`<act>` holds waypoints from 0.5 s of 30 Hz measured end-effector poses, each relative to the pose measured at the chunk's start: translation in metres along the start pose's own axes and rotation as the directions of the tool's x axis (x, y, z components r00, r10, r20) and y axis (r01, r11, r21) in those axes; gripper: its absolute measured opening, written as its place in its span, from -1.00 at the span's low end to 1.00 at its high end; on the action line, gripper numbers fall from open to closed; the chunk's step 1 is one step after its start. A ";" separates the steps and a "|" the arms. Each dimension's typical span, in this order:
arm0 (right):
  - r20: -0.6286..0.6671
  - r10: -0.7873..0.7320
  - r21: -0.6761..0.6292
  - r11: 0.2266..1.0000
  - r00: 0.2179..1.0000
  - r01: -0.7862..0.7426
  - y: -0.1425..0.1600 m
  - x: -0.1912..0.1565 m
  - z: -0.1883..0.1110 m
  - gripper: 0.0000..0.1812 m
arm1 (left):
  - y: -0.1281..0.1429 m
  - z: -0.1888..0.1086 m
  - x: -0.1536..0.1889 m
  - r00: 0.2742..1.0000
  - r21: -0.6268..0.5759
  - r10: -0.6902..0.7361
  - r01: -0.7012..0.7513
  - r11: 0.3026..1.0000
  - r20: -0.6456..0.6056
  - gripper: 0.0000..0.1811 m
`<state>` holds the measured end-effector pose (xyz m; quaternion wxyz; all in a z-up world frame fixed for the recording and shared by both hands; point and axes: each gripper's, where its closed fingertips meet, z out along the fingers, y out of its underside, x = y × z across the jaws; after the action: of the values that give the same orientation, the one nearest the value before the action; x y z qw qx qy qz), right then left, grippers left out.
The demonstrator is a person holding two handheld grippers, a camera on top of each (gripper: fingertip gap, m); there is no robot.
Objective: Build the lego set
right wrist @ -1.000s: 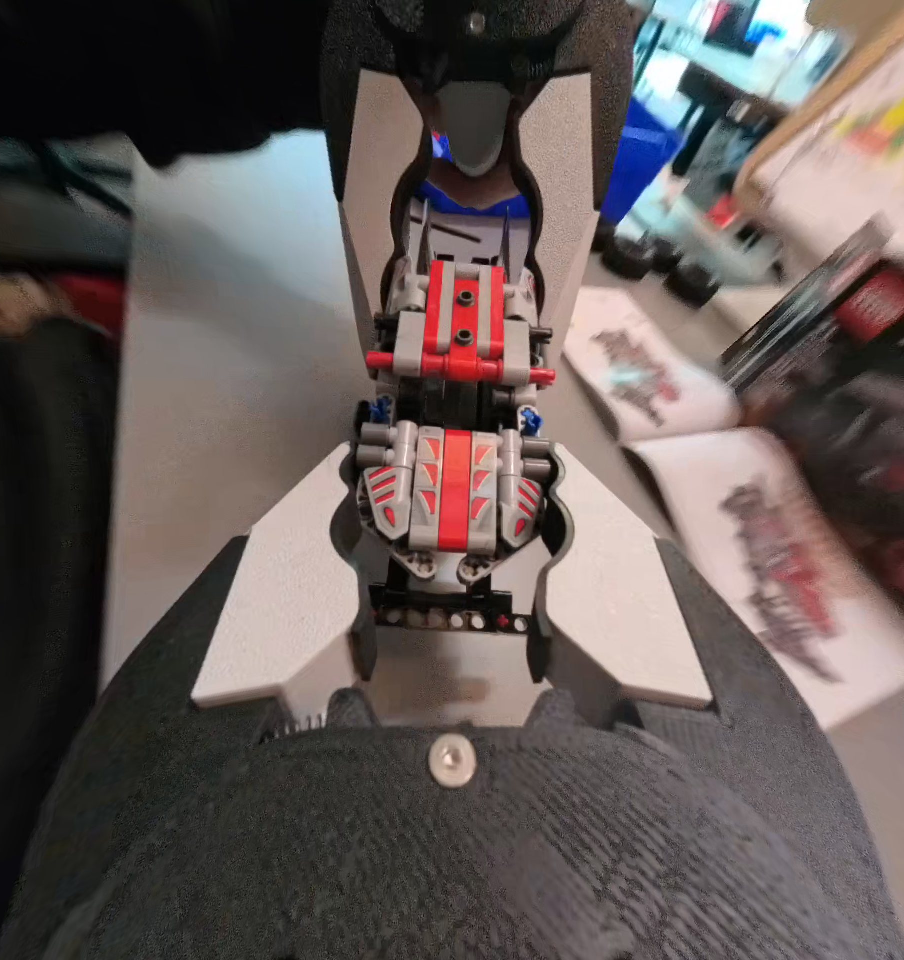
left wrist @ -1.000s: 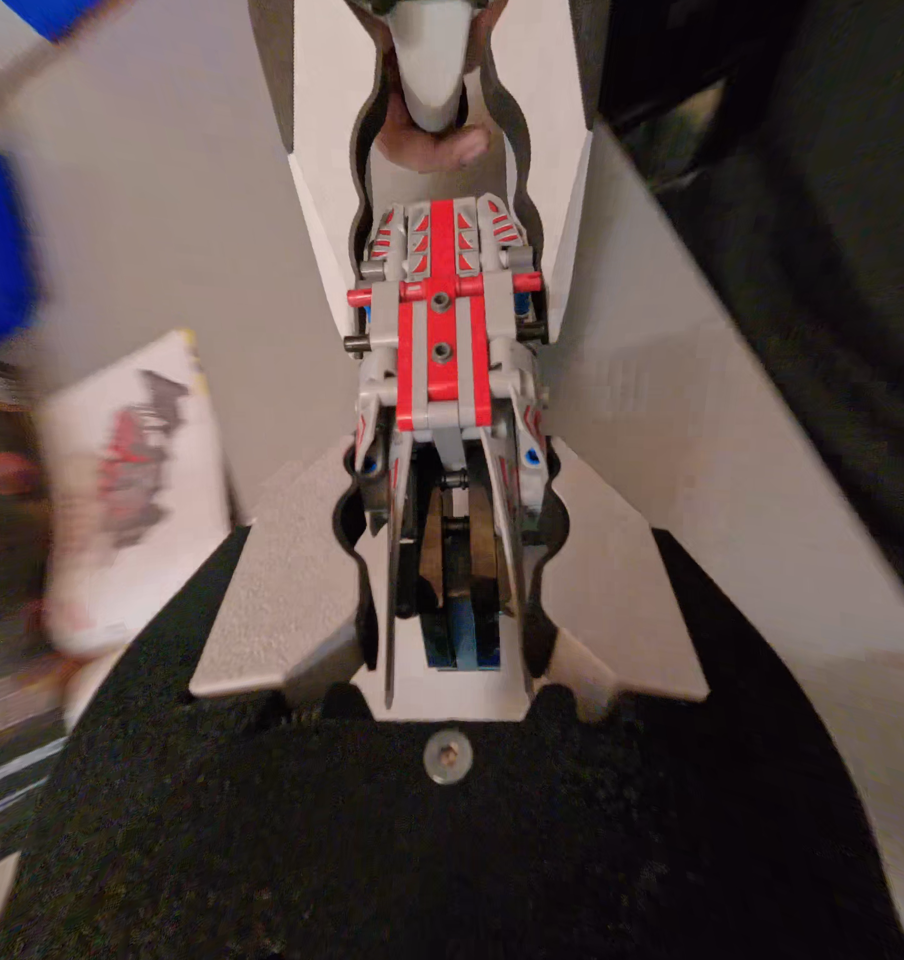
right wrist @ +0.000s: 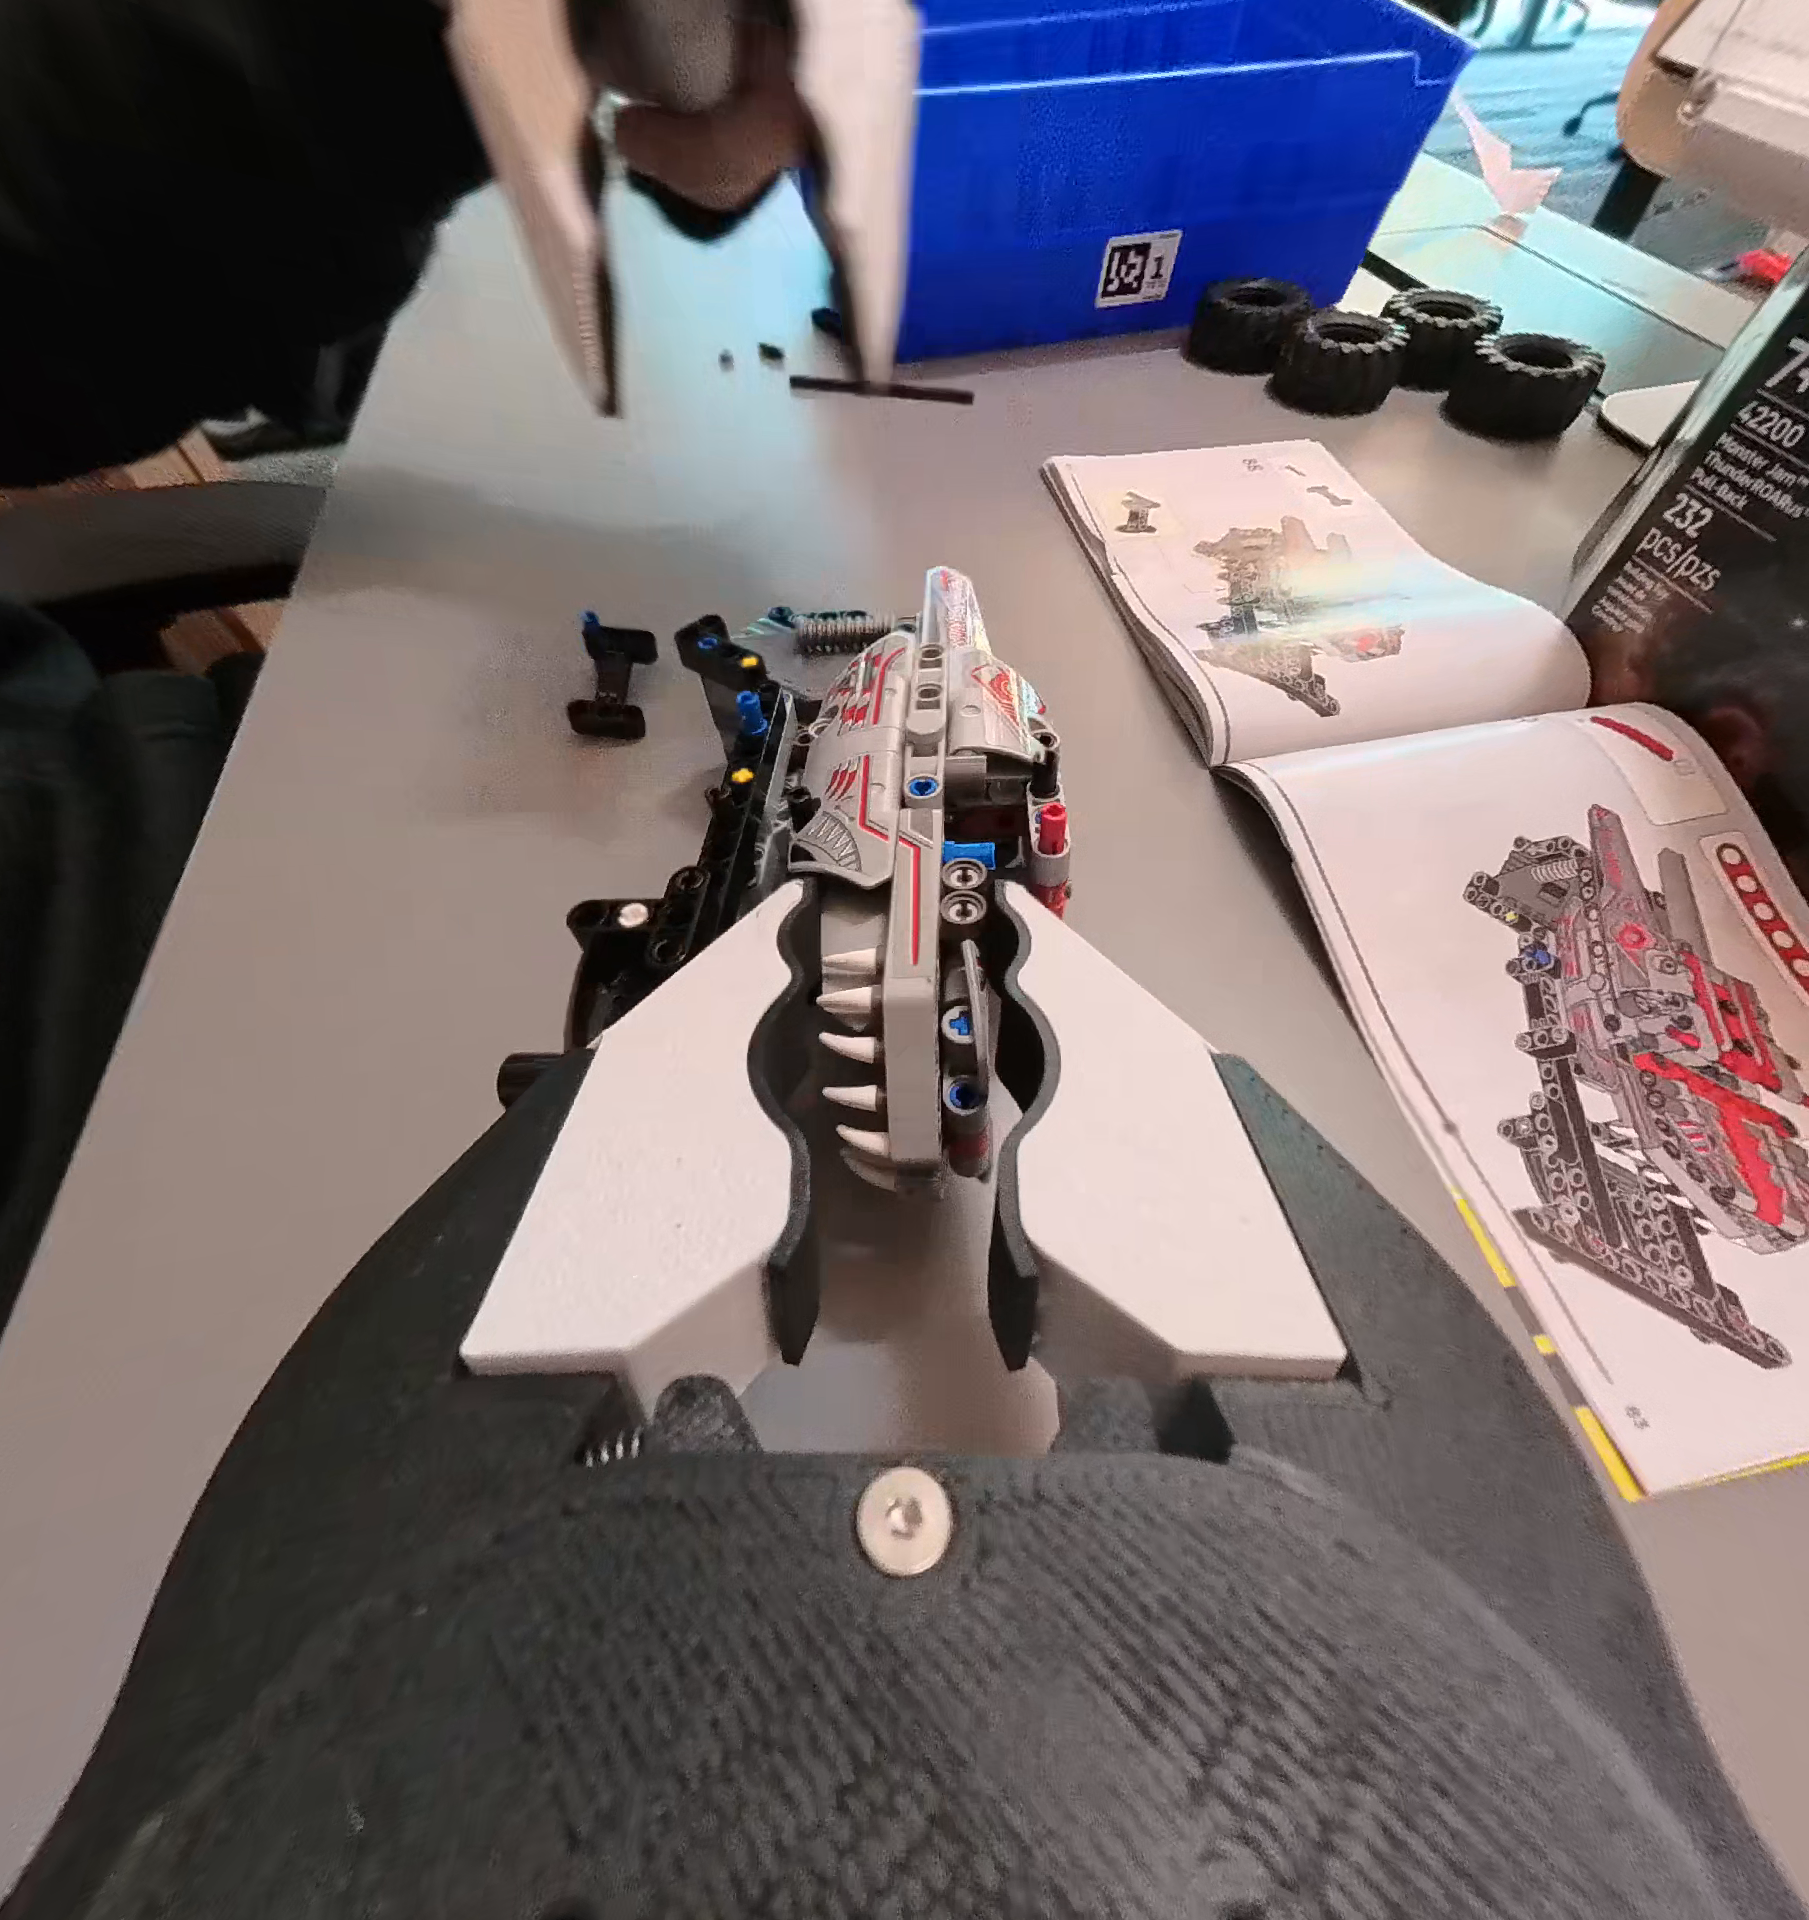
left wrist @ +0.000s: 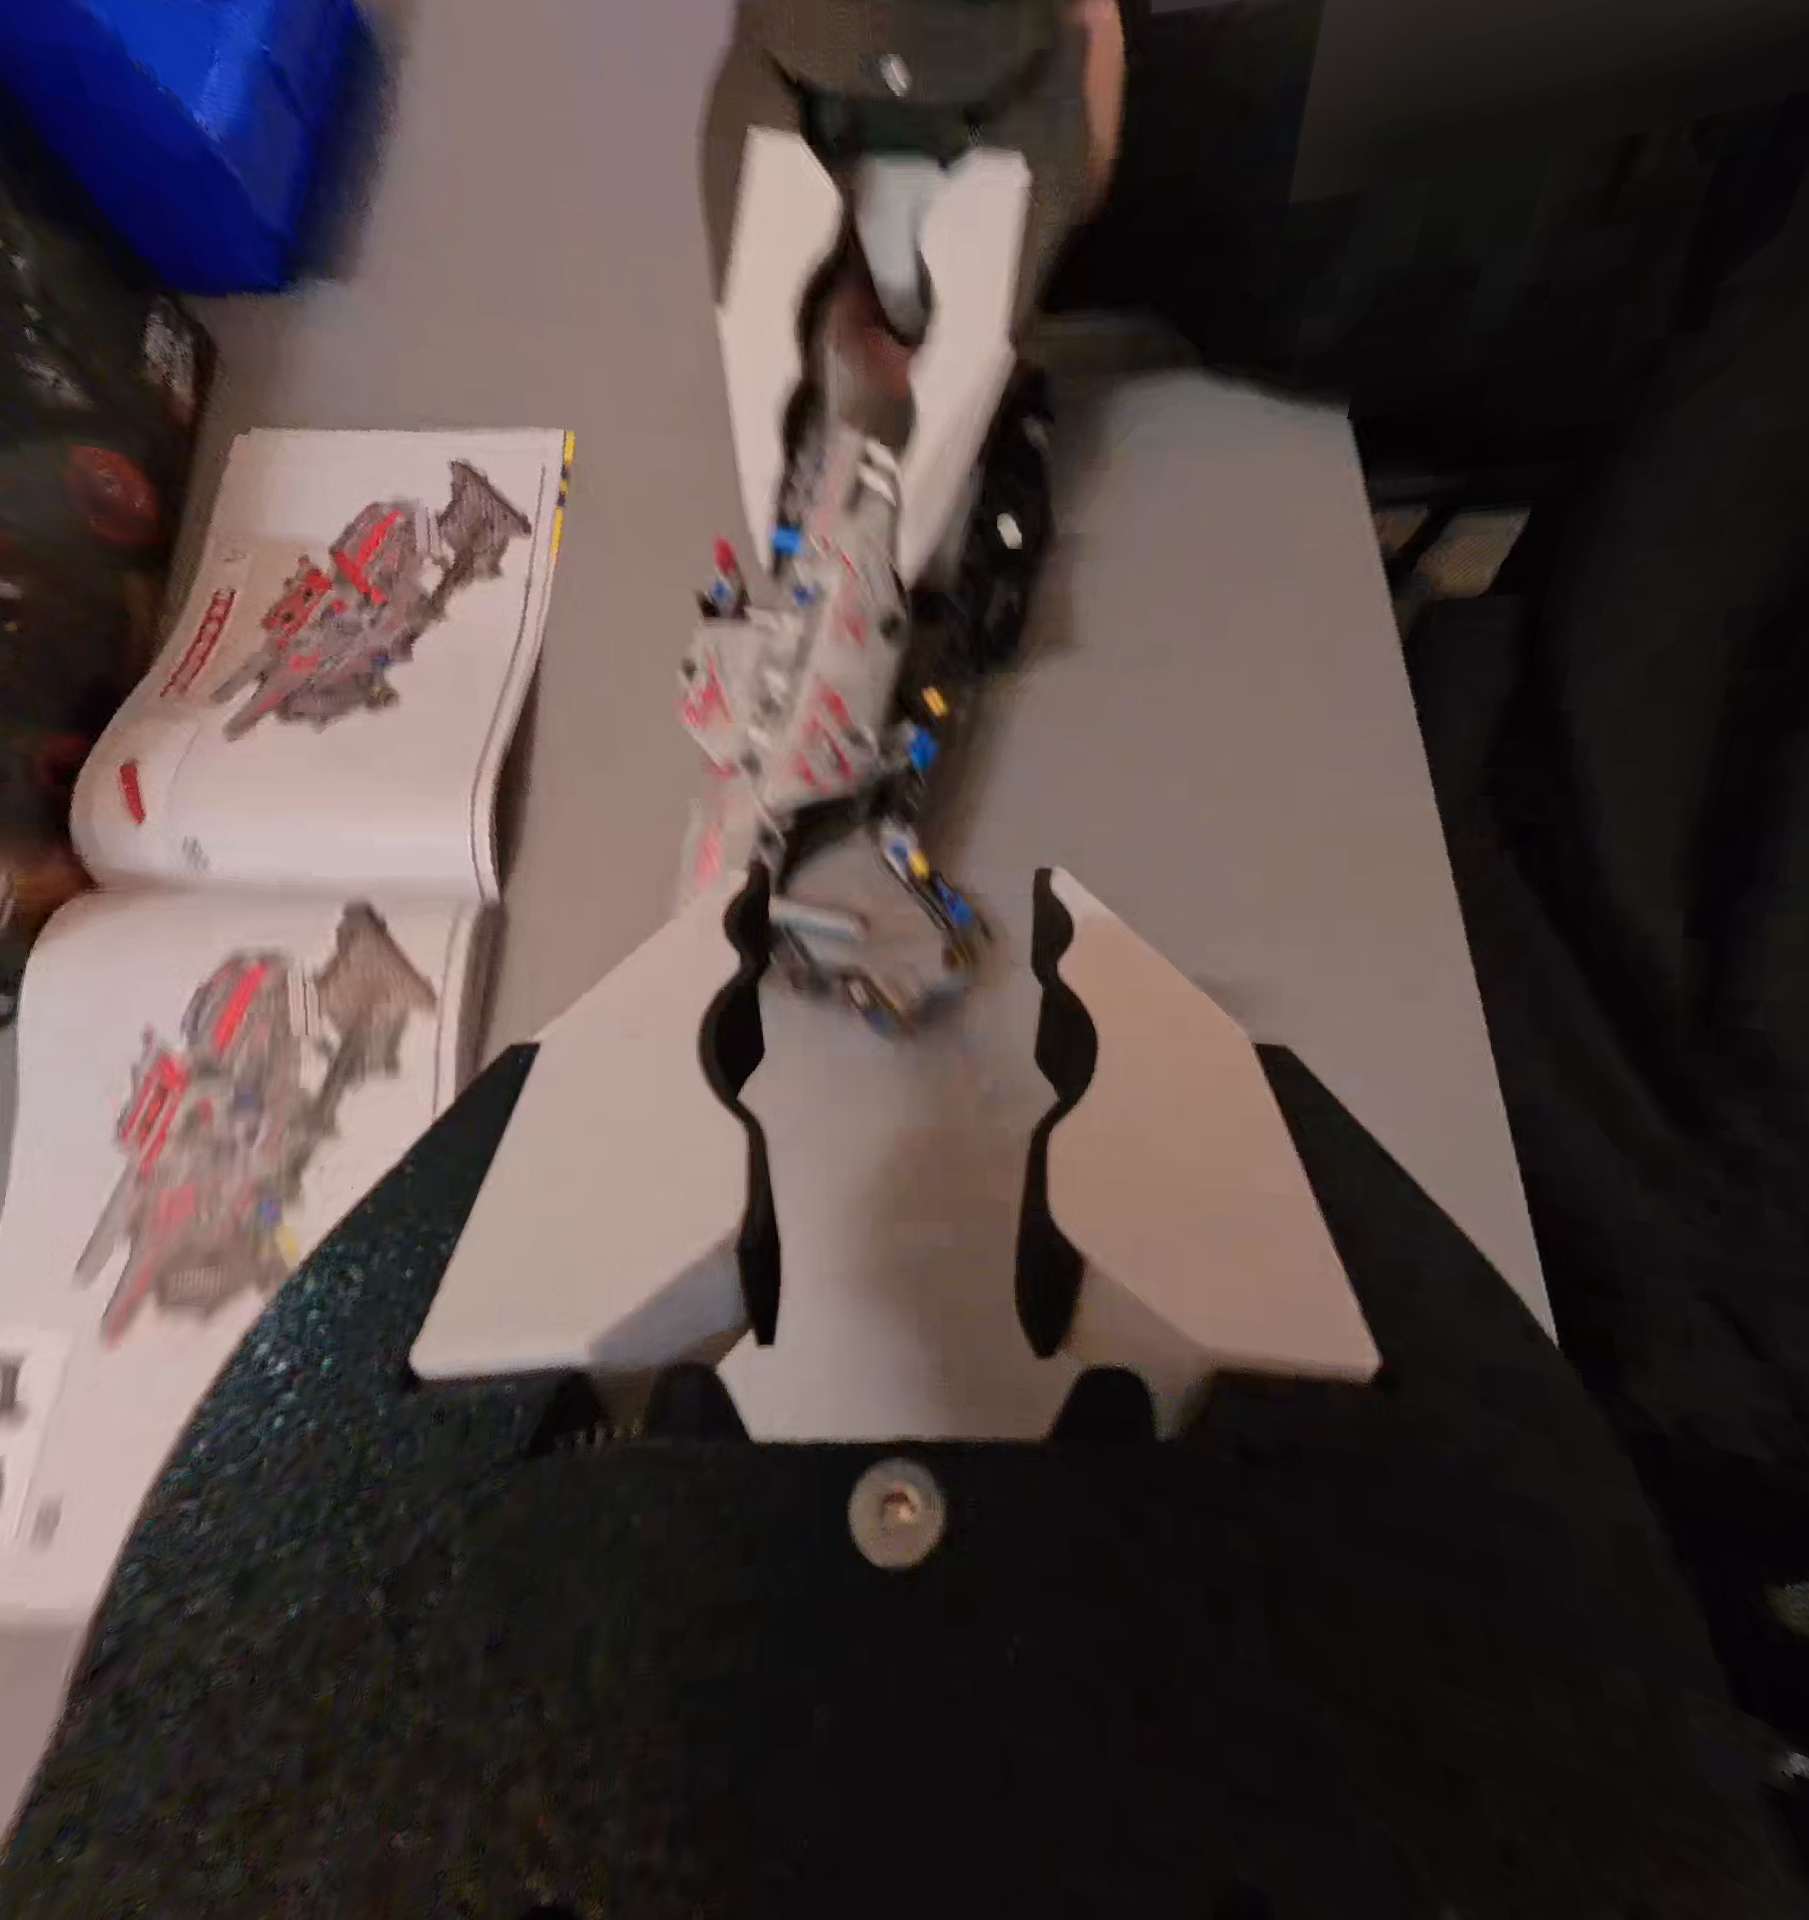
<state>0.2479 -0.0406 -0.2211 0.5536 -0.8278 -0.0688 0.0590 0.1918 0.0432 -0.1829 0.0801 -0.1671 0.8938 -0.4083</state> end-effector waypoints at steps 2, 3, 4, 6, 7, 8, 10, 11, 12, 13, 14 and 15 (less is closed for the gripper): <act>0.003 -0.016 -0.001 1.000 1.000 0.016 0.000 0.002 0.002 -0.67 | 0.027 -0.008 0.019 0.996 -0.060 -0.007 0.012 0.998 0.089 -0.52; 0.000 -0.018 0.001 1.000 1.000 0.018 0.000 0.003 0.003 -0.67 | 0.040 -0.009 0.026 0.990 -0.087 -0.020 0.033 0.996 0.142 -0.57; -0.005 -0.013 0.010 1.000 1.000 0.013 0.000 0.003 0.004 -0.67 | 0.050 -0.010 0.033 0.980 -0.101 -0.028 0.048 0.994 0.195 -0.61; -0.014 -0.011 0.014 1.000 1.000 0.011 0.000 0.003 0.005 -0.66 | 0.060 -0.009 0.050 0.965 -0.091 -0.079 0.105 0.990 0.250 -0.72; -0.017 -0.016 0.015 1.000 1.000 0.016 -0.001 0.003 0.005 -0.66 | 0.065 -0.007 0.058 0.956 -0.081 -0.132 0.158 0.984 0.261 -0.76; -0.018 -0.017 0.017 1.000 1.000 0.018 -0.001 0.003 0.005 -0.66 | 0.070 -0.006 0.062 0.939 -0.075 -0.185 0.215 0.974 0.290 -0.77; -0.021 -0.016 0.017 1.000 1.000 0.016 -0.001 0.002 0.006 -0.66 | 0.081 -0.003 0.064 0.896 -0.060 -0.275 0.314 0.947 0.348 -0.77; -0.022 -0.016 0.018 1.000 1.000 0.016 -0.002 0.002 0.007 -0.66 | 0.081 0.000 0.066 0.885 -0.044 -0.309 0.345 0.938 0.349 -0.75; -0.025 -0.016 0.019 1.000 1.000 0.017 -0.002 0.002 0.007 -0.66 | 0.079 0.001 0.064 0.864 -0.011 -0.341 0.371 0.929 0.372 -0.76; -0.028 -0.018 0.020 1.000 0.999 0.019 -0.002 0.002 0.007 -0.66 | 0.076 0.002 0.061 0.848 0.017 -0.360 0.385 0.923 0.388 -0.77; -0.032 -0.021 0.021 1.000 0.999 0.022 -0.002 0.001 0.007 -0.66 | 0.074 0.005 0.063 0.851 0.017 -0.360 0.383 0.924 0.383 -0.78; -0.036 -0.024 0.022 0.999 0.999 0.024 -0.003 0.001 0.008 -0.66 | 0.076 0.007 0.062 0.847 0.005 -0.356 0.386 0.923 0.395 -0.81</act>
<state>0.2472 -0.0322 -0.2215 0.5645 -0.8217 -0.0682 0.0384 0.1187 0.0619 -0.2456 0.1689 -0.4170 0.8254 -0.3411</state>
